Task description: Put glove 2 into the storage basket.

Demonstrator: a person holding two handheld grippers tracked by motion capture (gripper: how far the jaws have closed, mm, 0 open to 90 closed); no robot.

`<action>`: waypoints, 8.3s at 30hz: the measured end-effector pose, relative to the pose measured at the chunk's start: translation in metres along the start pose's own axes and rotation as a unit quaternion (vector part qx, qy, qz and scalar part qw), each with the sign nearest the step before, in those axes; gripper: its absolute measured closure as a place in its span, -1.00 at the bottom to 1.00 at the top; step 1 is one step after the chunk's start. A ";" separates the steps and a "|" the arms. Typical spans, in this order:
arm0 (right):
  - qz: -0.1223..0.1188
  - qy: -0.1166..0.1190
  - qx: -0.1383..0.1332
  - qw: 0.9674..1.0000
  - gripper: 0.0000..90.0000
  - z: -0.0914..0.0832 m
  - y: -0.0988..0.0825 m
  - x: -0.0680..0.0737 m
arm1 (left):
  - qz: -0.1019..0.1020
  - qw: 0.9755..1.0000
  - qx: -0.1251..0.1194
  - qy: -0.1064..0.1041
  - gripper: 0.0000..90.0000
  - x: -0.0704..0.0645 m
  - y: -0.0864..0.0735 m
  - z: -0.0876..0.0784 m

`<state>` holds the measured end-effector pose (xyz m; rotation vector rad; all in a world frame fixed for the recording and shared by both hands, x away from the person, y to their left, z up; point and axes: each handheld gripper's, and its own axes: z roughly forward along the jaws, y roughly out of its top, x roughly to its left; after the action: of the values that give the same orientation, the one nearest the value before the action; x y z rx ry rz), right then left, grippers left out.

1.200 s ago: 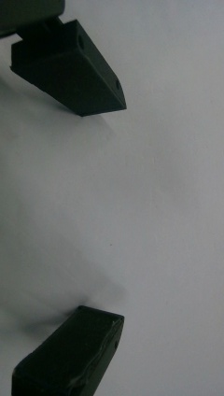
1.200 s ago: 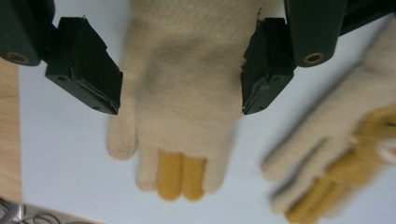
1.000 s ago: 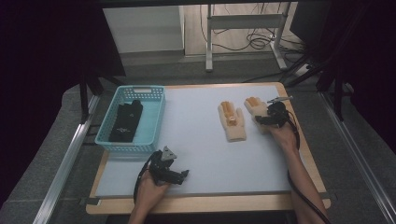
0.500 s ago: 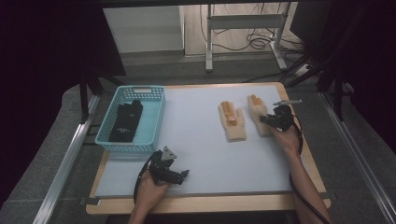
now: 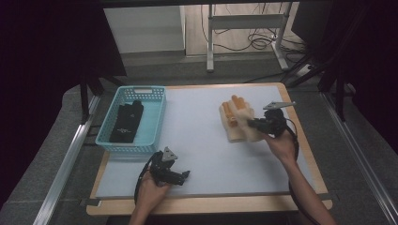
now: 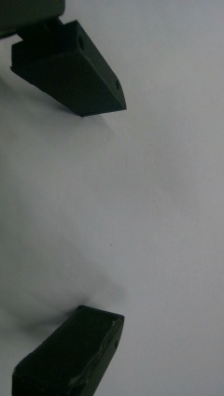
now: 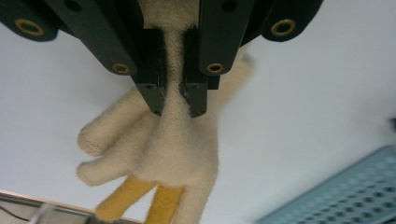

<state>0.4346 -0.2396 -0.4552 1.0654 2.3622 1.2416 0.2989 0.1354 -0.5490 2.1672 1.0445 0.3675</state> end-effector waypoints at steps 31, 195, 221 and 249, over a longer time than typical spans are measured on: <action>-0.046 0.044 0.083 0.994 0.93 0.042 -0.046 0.062 | 0.001 1.000 0.001 0.000 -0.95 0.000 0.000 0.000; -0.111 0.097 0.064 0.987 0.51 0.085 -0.040 0.160 | -0.010 1.000 -0.008 0.009 -0.98 0.010 -0.031 -0.025; -0.042 -0.059 0.051 0.996 -0.53 0.002 -0.089 0.039 | -0.004 1.000 -0.014 0.013 -1.00 0.009 -0.031 -0.024; -0.042 -0.069 0.055 0.995 -0.63 0.004 -0.097 0.034 | 0.004 1.000 -0.002 -0.014 -0.98 0.003 -0.004 -0.047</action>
<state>0.3658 -0.2481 -0.5312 1.0370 2.3674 0.9859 0.2743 0.1609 -0.5183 2.1681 1.0184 0.3413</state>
